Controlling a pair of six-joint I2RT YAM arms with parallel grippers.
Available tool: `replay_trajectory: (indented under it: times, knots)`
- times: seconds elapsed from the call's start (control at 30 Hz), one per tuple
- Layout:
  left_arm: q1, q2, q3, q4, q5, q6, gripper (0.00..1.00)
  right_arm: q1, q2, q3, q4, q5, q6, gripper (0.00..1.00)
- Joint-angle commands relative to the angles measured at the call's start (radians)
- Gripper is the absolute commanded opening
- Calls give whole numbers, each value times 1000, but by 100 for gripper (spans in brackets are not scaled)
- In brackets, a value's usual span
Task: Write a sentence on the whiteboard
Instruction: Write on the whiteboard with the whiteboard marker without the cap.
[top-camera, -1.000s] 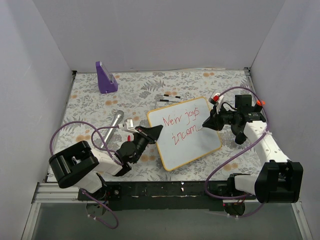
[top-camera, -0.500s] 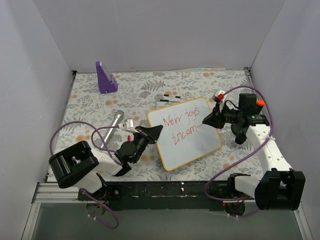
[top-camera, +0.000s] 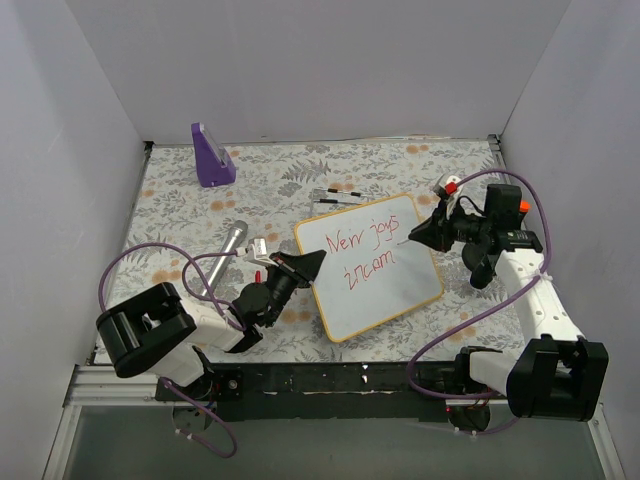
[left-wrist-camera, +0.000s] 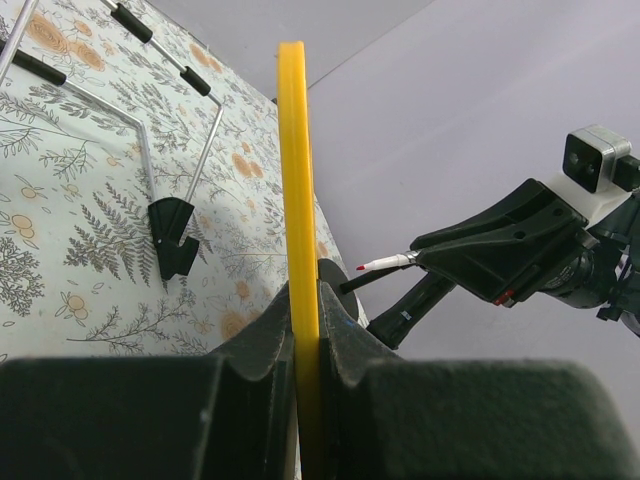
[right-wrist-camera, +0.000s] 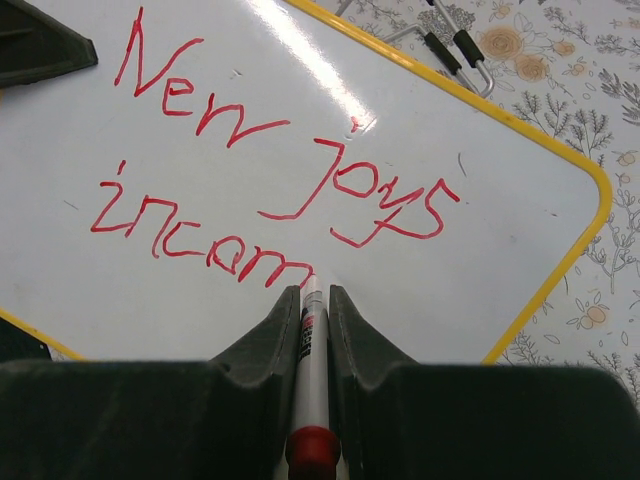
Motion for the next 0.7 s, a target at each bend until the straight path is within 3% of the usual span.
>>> replay_trajectory:
  times: [0.0, 0.67]
  knots:
    - [-6, -34, -17, 243, 14, 67, 0, -13, -13, -14, 59, -32, 20, 1]
    - [-6, -34, -26, 256, 12, 61, 0, -17, -4, -31, 99, -29, 41, 1]
